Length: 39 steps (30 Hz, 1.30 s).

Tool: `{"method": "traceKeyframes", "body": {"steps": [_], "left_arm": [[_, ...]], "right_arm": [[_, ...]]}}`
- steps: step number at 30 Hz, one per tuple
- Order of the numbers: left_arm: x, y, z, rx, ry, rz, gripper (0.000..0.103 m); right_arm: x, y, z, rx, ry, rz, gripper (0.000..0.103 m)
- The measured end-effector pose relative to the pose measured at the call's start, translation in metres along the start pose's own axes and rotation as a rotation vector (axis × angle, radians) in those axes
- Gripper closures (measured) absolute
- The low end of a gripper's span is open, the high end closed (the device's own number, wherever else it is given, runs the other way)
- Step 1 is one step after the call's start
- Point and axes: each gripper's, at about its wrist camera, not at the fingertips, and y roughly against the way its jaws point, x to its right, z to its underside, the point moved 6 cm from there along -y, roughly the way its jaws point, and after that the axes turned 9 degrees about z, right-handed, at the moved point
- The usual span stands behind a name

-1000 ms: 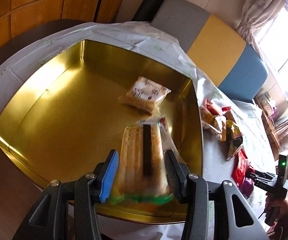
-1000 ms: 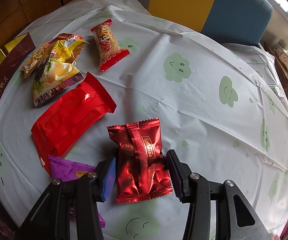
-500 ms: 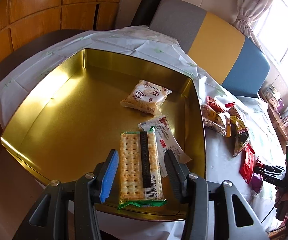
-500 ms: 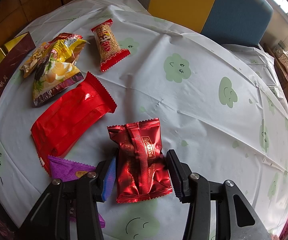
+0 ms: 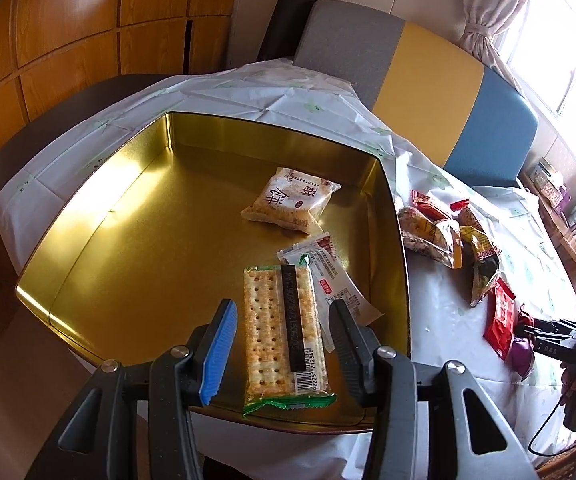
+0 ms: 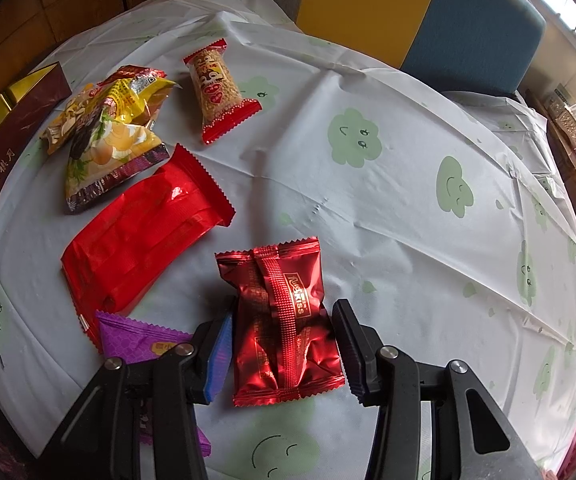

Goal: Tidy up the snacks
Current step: 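Carry the cracker pack into the gold tray and release it with the left tool, then carry the red sweet into the gold tray and open the right tool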

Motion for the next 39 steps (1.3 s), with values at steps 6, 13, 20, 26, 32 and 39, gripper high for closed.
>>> {"method": "traceKeyframes", "body": {"steps": [6, 13, 20, 26, 32, 39], "left_arm": [[-0.002, 0.006, -0.002, 0.019, -0.013, -0.016, 0.055], [-0.01, 0.014, -0.005, 0.041, -0.01, -0.034, 0.055], [-0.023, 0.022, -0.007, 0.056, 0.0, -0.049, 0.055], [-0.037, 0.026, -0.009, 0.066, 0.032, -0.065, 0.055], [-0.047, 0.034, -0.013, 0.096, 0.049, -0.086, 0.055], [-0.063, 0.041, -0.012, 0.11, 0.087, -0.093, 0.055]], "right_arm": [[0.003, 0.0, -0.002, -0.006, -0.017, -0.011, 0.056], [0.011, 0.0, -0.007, -0.004, -0.06, -0.018, 0.056], [0.028, 0.018, -0.015, 0.047, -0.155, -0.05, 0.056], [-0.005, 0.058, -0.031, 0.125, -0.14, -0.13, 0.056], [-0.087, 0.117, -0.058, 0.24, -0.042, -0.294, 0.056], [-0.205, 0.164, -0.082, 0.303, 0.035, -0.509, 0.056]]}}
